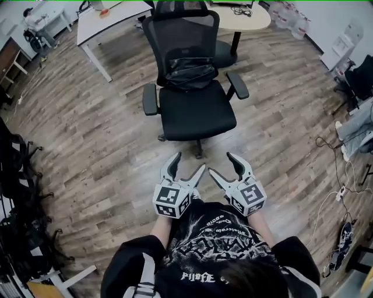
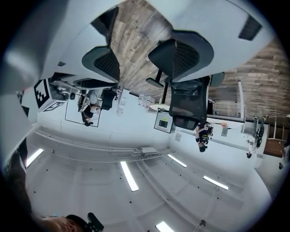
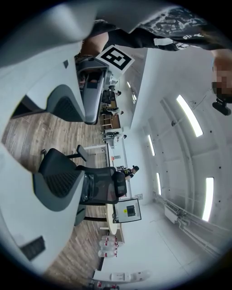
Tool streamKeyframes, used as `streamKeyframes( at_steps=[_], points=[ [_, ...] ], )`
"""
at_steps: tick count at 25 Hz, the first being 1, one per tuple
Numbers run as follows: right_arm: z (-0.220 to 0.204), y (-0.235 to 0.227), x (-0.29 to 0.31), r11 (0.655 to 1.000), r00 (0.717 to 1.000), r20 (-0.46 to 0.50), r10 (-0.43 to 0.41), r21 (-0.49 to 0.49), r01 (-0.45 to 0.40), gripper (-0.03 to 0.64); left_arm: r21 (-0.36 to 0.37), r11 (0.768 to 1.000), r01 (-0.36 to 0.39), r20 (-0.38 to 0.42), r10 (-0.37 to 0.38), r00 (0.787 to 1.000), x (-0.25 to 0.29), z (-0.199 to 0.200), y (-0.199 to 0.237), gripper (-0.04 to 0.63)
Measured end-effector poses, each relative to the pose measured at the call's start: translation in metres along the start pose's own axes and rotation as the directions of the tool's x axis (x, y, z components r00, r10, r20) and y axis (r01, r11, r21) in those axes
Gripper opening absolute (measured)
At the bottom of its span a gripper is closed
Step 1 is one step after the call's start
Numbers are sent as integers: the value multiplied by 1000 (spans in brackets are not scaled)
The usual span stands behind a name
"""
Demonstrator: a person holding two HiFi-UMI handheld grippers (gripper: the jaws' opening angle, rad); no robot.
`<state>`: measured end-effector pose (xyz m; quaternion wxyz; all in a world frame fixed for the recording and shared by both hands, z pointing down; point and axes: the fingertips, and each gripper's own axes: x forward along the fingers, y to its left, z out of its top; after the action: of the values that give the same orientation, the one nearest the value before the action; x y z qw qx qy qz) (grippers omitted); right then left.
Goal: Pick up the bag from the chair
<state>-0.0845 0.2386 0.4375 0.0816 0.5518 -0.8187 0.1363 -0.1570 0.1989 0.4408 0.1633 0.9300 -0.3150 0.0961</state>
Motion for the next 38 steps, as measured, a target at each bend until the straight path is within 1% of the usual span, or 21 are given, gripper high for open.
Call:
streamKeyframes(
  at_steps=[2, 4, 6, 9, 12, 14, 18, 21, 25, 30, 33, 36, 38],
  points=[
    [1, -4, 10, 1000, 1000, 0, -23, 0, 23, 341, -13, 1000, 0, 8, 0, 1000, 6, 4, 13, 370],
    [0, -6, 19, 999, 999, 5, -39, 21, 39, 327, -27, 1000, 0, 13, 0, 1000, 9, 7, 24, 370],
    [-1, -4, 28, 998, 999, 8, -48, 41, 47, 322, -40, 999, 25, -3, -25, 1000, 10, 4, 32, 370],
    [1, -8, 40, 998, 998, -10, -54, 16, 54, 321, -67, 994, 84, -34, -87, 996, 17, -3, 31, 370],
    [9, -19, 50, 998, 998, -3, -60, -1, 60, 321, -59, 994, 89, -38, -91, 995, 27, -2, 32, 370],
    [12, -29, 58, 998, 998, 5, -60, 6, 60, 295, -51, 996, 73, -34, -75, 997, 36, 2, 38, 370],
    [12, -49, 82, 999, 999, 0, -34, 14, 34, 295, -71, 997, 20, -23, -22, 999, 56, 9, 62, 370],
    [13, -73, 112, 999, 1000, -9, -14, 33, 14, 295, -73, 997, -20, -39, 17, 999, 79, 14, 83, 370],
    [23, -115, 161, 999, 999, -24, 31, 38, -31, 295, -87, 994, -71, -74, 65, 995, 125, 24, 115, 370],
    [49, -188, 221, 996, 996, -32, 78, 56, -76, 295, -104, 987, -118, -105, 107, 989, 198, 51, 147, 370],
    [62, -232, 257, 993, 992, -55, 114, 49, -111, 295, -126, 980, -153, -103, 140, 985, 243, 69, 166, 370],
    [71, -269, 287, 987, 985, -83, 154, 53, -150, 295, -190, 963, -193, -106, 175, 979, 282, 81, 188, 370],
    [76, -293, 303, 984, 980, -91, 175, 60, -170, 295, -213, 951, -223, -113, 202, 973, 307, 86, 201, 370]
  ],
)
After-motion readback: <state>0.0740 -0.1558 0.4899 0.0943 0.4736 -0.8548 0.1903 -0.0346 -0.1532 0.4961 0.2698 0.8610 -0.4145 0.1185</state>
